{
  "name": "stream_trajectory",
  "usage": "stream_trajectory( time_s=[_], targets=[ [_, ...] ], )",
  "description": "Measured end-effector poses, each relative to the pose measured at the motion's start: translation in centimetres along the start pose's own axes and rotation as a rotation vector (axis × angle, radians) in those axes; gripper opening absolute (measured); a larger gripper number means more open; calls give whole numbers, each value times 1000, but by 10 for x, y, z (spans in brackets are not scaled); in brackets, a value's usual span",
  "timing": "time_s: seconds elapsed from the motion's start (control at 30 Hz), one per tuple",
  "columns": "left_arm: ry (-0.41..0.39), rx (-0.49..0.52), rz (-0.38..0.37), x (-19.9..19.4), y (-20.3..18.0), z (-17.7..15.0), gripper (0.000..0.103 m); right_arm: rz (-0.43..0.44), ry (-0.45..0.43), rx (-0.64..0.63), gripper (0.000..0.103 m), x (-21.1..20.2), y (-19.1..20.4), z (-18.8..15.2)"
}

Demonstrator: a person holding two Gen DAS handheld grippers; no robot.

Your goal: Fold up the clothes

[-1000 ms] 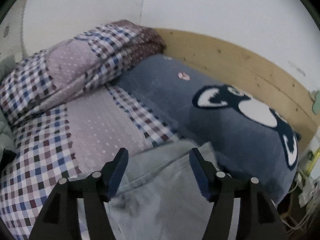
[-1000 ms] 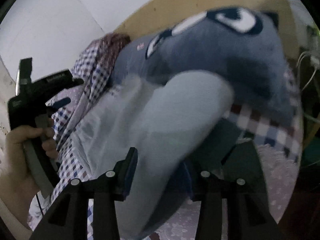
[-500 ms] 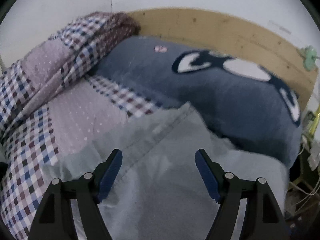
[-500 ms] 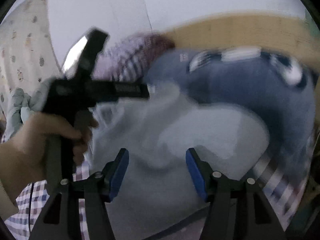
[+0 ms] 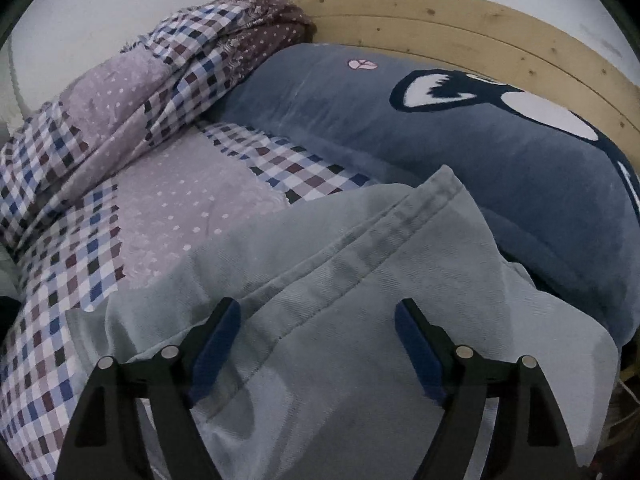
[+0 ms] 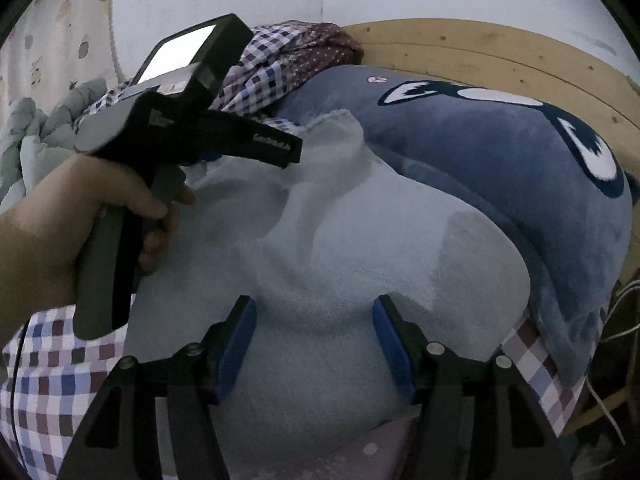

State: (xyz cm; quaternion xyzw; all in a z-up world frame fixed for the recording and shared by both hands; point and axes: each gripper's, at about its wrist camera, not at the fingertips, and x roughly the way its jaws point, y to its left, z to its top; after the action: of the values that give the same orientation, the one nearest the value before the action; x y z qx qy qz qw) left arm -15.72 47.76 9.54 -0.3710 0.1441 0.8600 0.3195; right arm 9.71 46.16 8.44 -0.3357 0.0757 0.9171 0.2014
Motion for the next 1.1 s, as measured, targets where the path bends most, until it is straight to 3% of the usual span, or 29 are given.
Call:
stream_trajectory(
  time_s=[0.1,0.27,0.4,0.63,0.73,0.8,0.9,1.0,1.1],
  targets=[
    [0,-39,-31,-18,6,-3,83,-8,-4,37,66,-9,1,0],
    [-72,-75,-72,-70,20,-16,87,15,-52,84,68,-29,4,7],
    [-129,-135,-92,-123,46,-39,91,48,-126,68,81,-57,21,6],
    [-253,-341,-84,-230,111,-100,91,140,-168,4,88,-85,69,-1],
    [-322,-396,-26,-279,136,-136,98,221,-168,4,92,-92,90,-2],
    [-385,-407,40,-312,147,-167,102,355,-152,33,95,-96,103,-1],
    [-405,-433,95,-345,165,-205,102,495,-143,90,98,-101,120,0],
    [-400,-484,146,-371,187,-244,102,563,-153,123,100,-104,140,-3],
    [-401,-521,242,-389,206,-287,102,584,-146,105,102,-102,163,-7]
  ],
)
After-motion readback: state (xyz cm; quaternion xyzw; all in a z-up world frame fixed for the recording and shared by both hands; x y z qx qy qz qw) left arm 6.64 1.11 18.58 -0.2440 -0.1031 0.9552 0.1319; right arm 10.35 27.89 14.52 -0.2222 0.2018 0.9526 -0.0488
